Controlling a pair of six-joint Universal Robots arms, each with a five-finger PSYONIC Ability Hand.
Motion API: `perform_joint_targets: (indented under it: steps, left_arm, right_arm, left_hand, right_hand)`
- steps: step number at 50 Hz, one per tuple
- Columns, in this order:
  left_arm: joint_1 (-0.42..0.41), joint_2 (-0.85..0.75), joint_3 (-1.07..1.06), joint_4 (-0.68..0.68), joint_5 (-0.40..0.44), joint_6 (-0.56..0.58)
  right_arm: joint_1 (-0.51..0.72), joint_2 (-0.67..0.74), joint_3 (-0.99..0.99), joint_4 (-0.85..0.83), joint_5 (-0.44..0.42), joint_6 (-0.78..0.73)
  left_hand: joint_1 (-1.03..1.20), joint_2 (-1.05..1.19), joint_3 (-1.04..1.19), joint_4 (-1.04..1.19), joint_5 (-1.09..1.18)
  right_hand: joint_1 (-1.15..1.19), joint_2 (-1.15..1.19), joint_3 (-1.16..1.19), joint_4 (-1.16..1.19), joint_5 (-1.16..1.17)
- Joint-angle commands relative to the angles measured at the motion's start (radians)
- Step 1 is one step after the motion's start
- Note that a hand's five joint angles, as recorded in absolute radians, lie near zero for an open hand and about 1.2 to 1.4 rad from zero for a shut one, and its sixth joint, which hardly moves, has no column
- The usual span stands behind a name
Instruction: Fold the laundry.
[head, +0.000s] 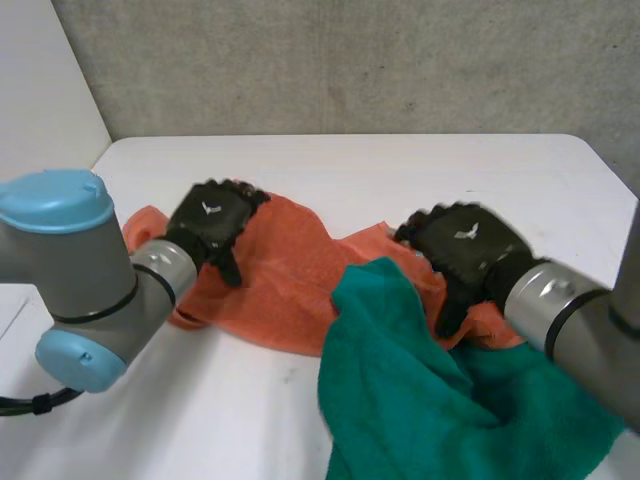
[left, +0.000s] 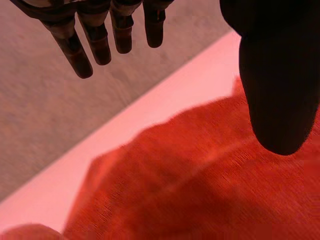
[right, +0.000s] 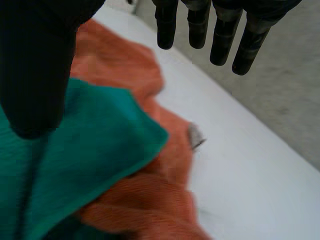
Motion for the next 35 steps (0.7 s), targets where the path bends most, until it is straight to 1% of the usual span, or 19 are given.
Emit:
perform_joint_targets:
  steps: [1, 10, 20, 23, 28, 29, 32, 33, 35]
  left_arm:
    - [-0.029, -0.068, -0.002, -0.056, 0.038, 0.139]
    - [-0.045, -0.073, -0.009, -0.087, 0.038, 0.168]
    - [-0.045, -0.137, 0.015, -0.087, 0.032, 0.176]
    - [-0.046, -0.149, 0.030, -0.087, 0.029, 0.176]
    - [-0.045, -0.180, 0.055, -0.084, 0.026, 0.180]
    - [-0.043, -0.191, 0.066, -0.084, 0.024, 0.183]
    - [-0.045, -0.202, 0.076, -0.085, 0.023, 0.191]
    - [-0.043, -0.203, 0.081, -0.082, 0.014, 0.196]
    - [-0.042, -0.203, 0.084, -0.079, -0.002, 0.199]
  right_arm:
    - [0.027, 0.010, 0.046, -0.017, 0.012, -0.061]
    - [0.025, 0.023, 0.081, -0.055, 0.012, -0.062]
    - [0.024, 0.024, 0.109, -0.075, 0.012, -0.062]
    - [0.024, 0.024, 0.115, -0.081, 0.012, -0.062]
    - [0.010, 0.024, 0.126, -0.086, 0.012, -0.062]
    - [0.008, 0.026, 0.128, -0.087, 0.012, -0.062]
    - [0.005, 0.027, 0.134, -0.087, 0.012, -0.062]
    - [0.004, 0.029, 0.135, -0.087, 0.012, -0.062]
    - [0.004, 0.029, 0.140, -0.089, 0.012, -0.062]
  left_hand:
    - [0.017, 0.001, -0.007, 0.003, -0.028]
    - [0.169, 0.153, 0.146, 0.155, 0.124]
    - [0.196, 0.180, 0.172, 0.182, 0.151]
    - [0.286, 0.271, 0.263, 0.273, 0.242]
    - [0.506, 0.491, 0.483, 0.493, 0.462]
    - [0.614, 0.599, 0.591, 0.601, 0.570]
    - [0.765, 0.749, 0.741, 0.751, 0.720]
    - [0.913, 0.898, 0.890, 0.900, 0.869]
    - [1.102, 1.086, 1.079, 1.088, 1.057]
  right_hand:
    - [-0.025, -0.047, -0.043, -0.060, -0.067]
    - [-0.025, -0.047, -0.043, -0.060, -0.067]
    - [-0.025, -0.047, -0.043, -0.060, -0.067]
    - [-0.025, -0.047, -0.043, -0.060, -0.067]
    - [-0.025, -0.047, -0.043, -0.060, -0.067]
    - [-0.025, -0.047, -0.043, -0.060, -0.067]
    - [-0.025, -0.047, -0.043, -0.060, -0.067]
    - [-0.025, -0.047, -0.043, -0.060, -0.067]
    - [-0.025, -0.047, -0.043, -0.060, -0.067]
